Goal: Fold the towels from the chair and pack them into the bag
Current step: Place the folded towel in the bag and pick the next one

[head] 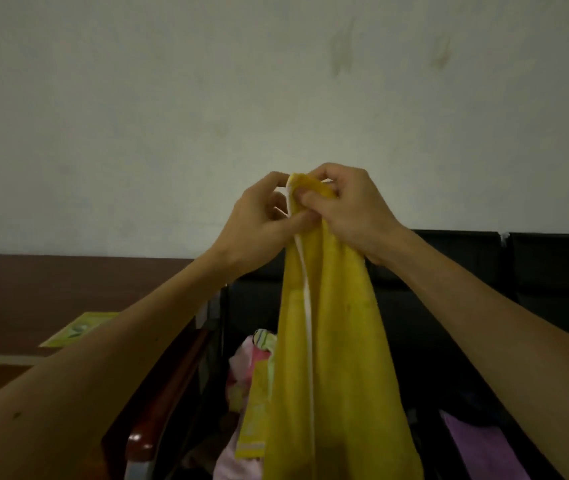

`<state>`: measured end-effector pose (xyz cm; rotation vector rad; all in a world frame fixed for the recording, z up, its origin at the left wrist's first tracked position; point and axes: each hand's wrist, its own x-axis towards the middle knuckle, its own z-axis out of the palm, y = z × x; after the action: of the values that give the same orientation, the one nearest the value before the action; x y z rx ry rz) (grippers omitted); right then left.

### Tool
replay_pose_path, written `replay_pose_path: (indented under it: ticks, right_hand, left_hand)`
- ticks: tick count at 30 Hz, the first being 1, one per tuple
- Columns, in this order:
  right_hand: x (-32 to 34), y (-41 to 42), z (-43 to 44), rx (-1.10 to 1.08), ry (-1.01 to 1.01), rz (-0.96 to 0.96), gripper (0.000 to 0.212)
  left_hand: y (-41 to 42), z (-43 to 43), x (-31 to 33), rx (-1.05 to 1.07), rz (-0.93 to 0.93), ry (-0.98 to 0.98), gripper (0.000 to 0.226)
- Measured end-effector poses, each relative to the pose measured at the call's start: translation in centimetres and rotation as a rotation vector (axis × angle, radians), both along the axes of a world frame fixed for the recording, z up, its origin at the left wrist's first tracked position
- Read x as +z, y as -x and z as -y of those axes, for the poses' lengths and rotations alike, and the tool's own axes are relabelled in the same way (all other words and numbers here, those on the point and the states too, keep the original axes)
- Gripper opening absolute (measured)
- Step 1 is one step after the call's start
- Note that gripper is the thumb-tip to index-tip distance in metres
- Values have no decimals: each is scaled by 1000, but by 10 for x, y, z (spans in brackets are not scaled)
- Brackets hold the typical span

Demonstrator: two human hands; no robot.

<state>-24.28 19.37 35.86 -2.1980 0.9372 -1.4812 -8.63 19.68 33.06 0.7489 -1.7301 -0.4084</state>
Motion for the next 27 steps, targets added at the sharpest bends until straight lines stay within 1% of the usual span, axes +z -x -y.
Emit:
replay_pose_path:
  ticks: [2,5,7,10,12,14,15,16,17,19,21,24,26,27]
  right_hand:
    - [3,1,-7,-12,-5,-3,21]
    - [8,4,-16,-36,-41,37,34]
    - [10,8,-19,-30,-114,65,41]
    - [11,14,-28,-13,-234,48,48]
    - [6,17,-34,44,-309,56,63]
    - [-2,22,-40,140,-380,76,80]
    - [-8,26,-41,197,-413,78,85]
    - [-14,32,-42,248,-450,69,85]
    - [-21,39,-42,296,-495,48,80]
    - [-39,53,-42,377,-603,-53,61]
    - [-60,67,-40,377,-693,-210,51]
    - [-86,87,-37,301,-757,-502,53]
    - [-96,100,-35,185,-746,-681,55]
    - [-98,106,-35,133,-737,-751,52]
  left_hand:
    - [5,-12,7,-86,-45,-75,22]
    - [12,-26,14,-192,-94,-184,27]
    - [14,-33,15,-231,-109,-214,26]
    - [16,-38,13,-199,-55,-190,23]
    - [17,-42,10,-176,-24,-152,22]
    - [19,-46,8,-151,2,-116,21]
    - [20,-47,8,-147,-2,-105,18]
    - [20,-48,7,-143,-13,-95,15]
    - [21,-49,7,-128,-26,-81,13]
    - [20,-48,7,-70,-58,-50,12]
    - [16,-47,8,-14,-102,-29,13]
    - [6,-47,9,29,-131,-21,14]
    - [-3,-45,7,35,-141,-32,12]
    - [-7,-45,6,37,-148,-42,12]
